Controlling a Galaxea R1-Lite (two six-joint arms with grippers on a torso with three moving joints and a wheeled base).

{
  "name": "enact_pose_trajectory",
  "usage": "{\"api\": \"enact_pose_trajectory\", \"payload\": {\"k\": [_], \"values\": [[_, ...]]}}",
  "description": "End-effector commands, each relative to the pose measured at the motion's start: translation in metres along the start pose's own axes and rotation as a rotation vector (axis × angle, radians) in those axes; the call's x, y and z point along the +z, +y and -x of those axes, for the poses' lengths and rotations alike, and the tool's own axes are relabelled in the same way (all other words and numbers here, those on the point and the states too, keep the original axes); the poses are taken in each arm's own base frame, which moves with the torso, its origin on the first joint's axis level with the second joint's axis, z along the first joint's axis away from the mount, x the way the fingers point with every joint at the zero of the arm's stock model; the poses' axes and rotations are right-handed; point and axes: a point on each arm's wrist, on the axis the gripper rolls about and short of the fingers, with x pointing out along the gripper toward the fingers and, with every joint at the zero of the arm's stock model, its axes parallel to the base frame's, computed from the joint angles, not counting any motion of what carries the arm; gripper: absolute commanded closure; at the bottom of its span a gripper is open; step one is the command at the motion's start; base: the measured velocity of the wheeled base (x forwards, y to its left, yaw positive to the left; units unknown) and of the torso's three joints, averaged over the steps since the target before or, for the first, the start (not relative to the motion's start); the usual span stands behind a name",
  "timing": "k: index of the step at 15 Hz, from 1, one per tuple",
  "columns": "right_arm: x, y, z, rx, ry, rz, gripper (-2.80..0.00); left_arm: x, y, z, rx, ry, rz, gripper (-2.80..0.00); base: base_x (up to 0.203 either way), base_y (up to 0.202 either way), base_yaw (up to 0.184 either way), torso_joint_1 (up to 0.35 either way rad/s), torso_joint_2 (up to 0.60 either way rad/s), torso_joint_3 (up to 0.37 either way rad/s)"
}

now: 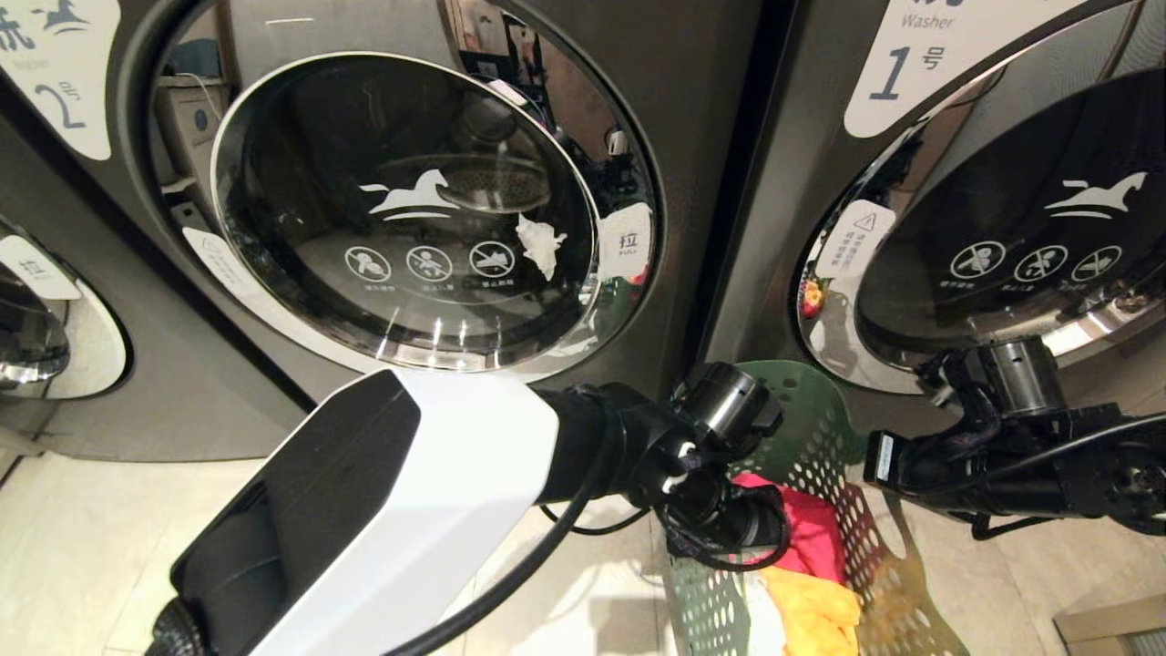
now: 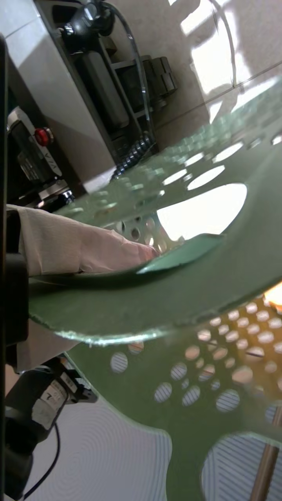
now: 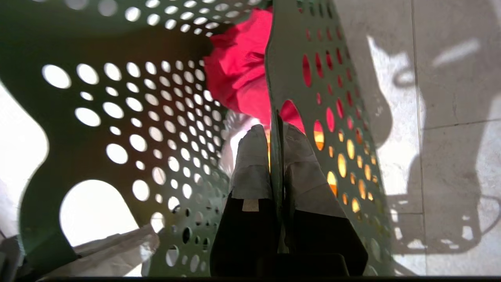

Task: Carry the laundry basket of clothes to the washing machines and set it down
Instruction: Pick up the clothes basket and put it beside the washing machine

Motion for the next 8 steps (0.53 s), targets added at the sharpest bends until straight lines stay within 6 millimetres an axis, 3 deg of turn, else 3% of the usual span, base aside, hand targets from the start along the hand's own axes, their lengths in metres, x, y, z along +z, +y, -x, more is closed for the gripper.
{"api": "enact_pose_trajectory", "payload": {"k": [1, 8], "values": [[-0.003, -0.003, -0.011, -0.017, 0.030, -0.006, 0.00, 0.005, 0.008, -0.002, 0.008, -0.006, 0.018, 0.00, 0.000, 0.000, 0.000, 0.002, 0.00, -0.202], [-0.011, -0.009, -0.028, -0.046, 0.087, -0.011, 0.00, 0.013, 0.028, -0.013, 0.039, -0.009, 0.046, 0.00, 0.000, 0.000, 0.000, 0.002, 0.00, -0.195]]}}
